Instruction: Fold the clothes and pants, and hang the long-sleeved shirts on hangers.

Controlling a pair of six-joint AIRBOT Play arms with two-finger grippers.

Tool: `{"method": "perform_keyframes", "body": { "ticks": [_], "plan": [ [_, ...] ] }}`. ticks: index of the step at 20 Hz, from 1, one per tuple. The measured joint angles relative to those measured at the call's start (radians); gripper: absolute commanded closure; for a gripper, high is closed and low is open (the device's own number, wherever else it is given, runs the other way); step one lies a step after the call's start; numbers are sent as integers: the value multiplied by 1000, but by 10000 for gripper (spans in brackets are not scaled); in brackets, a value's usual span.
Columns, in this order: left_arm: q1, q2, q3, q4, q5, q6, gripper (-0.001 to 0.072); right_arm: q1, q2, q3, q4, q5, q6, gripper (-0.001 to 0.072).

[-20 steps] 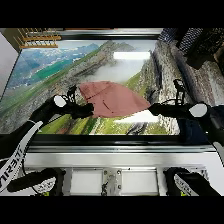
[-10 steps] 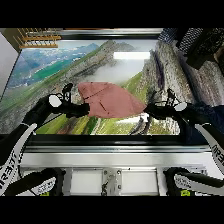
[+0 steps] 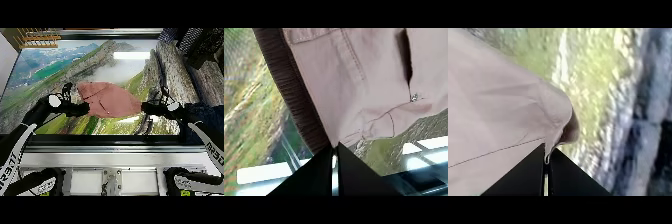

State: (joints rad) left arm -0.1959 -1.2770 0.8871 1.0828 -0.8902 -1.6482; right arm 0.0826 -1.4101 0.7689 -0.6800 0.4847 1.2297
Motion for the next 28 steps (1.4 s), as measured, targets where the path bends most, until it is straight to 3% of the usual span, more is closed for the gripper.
{"method": "perform_keyframes", "body": {
  "ticks": [8, 15, 22, 25, 28],
  "plan": [
    [0, 272, 288, 62, -45, 1, 701, 5, 274, 437, -263, 123, -60, 709],
    [-1, 592, 484, 65, -119, -42, 701, 5, 584, 621, -338, 222, -66, 710],
    [-1, 857, 330, -3, -179, -272, 701, 6, 732, 639, -351, 377, 26, 710],
    [-1, 885, 190, -18, -184, -354, 701, 9, 662, 639, -357, 475, 111, 710],
    [-1, 788, 56, -2, -142, -380, 701, 29, 496, 639, -362, 576, 166, 710]
  ]
}}
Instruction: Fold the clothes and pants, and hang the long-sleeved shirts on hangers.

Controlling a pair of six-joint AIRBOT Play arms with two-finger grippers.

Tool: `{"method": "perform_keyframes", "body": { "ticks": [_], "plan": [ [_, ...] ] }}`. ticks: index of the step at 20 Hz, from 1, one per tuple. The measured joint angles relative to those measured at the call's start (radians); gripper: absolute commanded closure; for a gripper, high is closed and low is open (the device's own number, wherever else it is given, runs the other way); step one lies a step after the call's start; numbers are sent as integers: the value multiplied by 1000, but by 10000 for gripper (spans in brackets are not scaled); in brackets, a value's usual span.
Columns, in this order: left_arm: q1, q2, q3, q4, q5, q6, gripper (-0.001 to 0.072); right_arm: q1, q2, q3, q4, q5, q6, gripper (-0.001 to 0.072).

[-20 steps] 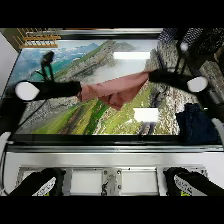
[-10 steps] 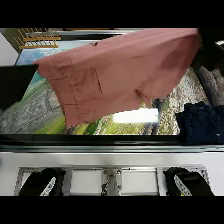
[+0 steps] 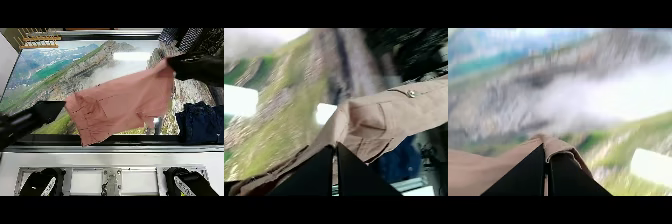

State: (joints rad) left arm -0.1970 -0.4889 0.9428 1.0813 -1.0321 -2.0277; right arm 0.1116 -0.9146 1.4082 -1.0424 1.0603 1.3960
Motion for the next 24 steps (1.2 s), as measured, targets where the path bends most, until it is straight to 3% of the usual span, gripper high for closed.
{"method": "perform_keyframes", "body": {
  "ticks": [2, 6, 9, 12, 17, 24],
  "plan": [
    [1, -138, -44, 23, 91, 11, 701, 17, -142, 0, -18, 14, 19, 711],
    [9, -519, 55, 42, 251, 143, 701, 32, -390, 1, -71, -95, 36, 710],
    [49, -792, 234, 46, 236, 214, 701, 35, -473, 1, -89, -195, 38, 710],
    [100, -936, 371, 48, 176, 266, 701, 37, -482, 2, -98, -231, 29, 710],
    [144, -909, 351, 49, 127, 402, 701, 64, -389, -64, -109, -145, 3, 711],
    [153, -764, 5, 53, 149, 495, 701, 166, -232, -418, -126, -93, -8, 711]
  ]
}}
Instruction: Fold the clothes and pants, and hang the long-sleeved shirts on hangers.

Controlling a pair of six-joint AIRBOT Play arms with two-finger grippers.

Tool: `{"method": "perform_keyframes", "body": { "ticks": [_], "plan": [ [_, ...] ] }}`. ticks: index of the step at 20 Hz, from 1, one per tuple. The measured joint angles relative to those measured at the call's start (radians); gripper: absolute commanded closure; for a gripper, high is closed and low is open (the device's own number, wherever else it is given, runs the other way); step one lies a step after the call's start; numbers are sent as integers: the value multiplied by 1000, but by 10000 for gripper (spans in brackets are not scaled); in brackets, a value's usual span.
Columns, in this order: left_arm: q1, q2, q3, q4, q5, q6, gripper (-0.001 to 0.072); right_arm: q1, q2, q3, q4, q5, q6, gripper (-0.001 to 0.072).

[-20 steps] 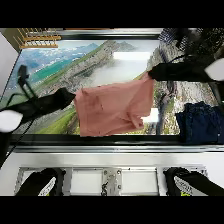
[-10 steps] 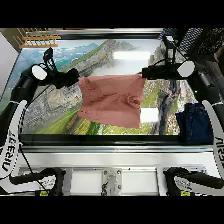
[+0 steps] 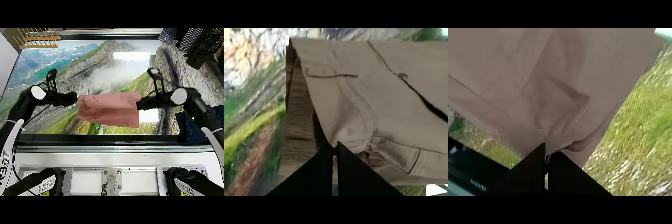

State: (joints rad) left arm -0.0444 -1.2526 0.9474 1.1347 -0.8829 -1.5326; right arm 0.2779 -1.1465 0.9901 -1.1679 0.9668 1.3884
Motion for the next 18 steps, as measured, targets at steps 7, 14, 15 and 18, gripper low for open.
{"method": "perform_keyframes", "body": {
  "ticks": [7, 14, 15, 18],
  "plan": [
    [-7, 27, -264, -28, 155, 16, 701, 56, 9, -295, 23, -187, 0, 707],
    [-4, 34, -296, -31, 209, 16, 195, 76, -49, -346, 127, -269, -1, 101],
    [1, 43, -278, -32, 195, 17, 195, 71, -42, -341, 144, -265, -1, 101],
    [34, 108, -205, -32, 141, 17, 195, 7, 31, -303, 171, -203, -2, 99]
  ]
}}
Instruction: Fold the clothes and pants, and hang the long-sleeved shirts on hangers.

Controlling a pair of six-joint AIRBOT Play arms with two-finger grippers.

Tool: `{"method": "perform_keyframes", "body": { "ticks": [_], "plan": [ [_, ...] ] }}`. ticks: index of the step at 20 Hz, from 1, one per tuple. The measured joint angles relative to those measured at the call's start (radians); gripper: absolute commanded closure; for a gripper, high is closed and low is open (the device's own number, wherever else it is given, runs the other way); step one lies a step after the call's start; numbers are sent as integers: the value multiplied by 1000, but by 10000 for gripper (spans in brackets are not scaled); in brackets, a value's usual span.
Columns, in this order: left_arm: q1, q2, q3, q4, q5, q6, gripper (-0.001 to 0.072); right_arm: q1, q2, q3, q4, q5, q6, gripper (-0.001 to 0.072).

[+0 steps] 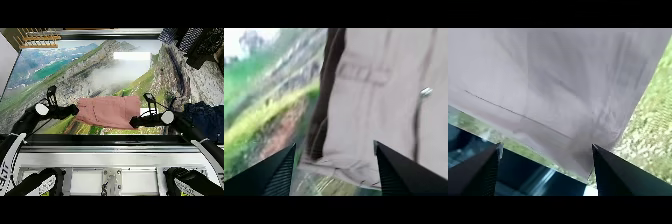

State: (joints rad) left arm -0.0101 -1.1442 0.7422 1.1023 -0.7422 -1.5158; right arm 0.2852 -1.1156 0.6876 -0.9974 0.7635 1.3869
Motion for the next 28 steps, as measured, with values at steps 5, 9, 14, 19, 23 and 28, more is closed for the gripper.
{"method": "perform_keyframes", "body": {
  "ticks": [5, 9, 14, 19, 23, 28],
  "plan": [
    [31, 159, 67, -3, -76, 0, 699, -283, 68, 31, 12, 152, -15, 99],
    [-29, 236, 30, -4, -64, -11, 701, -417, -64, 37, 135, 191, -131, 101],
    [-154, 261, -34, -6, 11, -43, 701, -396, -305, 63, 405, 163, -306, 102],
    [-211, 265, -52, -5, 74, -60, 701, -246, -466, 150, 577, 154, -367, 104],
    [-221, 266, -55, -5, 89, -70, 701, -120, -536, 216, 618, 122, -393, 657],
    [-224, 266, -55, -5, 89, -89, 701, -75, -530, 290, 620, 116, -437, 710]
  ]
}}
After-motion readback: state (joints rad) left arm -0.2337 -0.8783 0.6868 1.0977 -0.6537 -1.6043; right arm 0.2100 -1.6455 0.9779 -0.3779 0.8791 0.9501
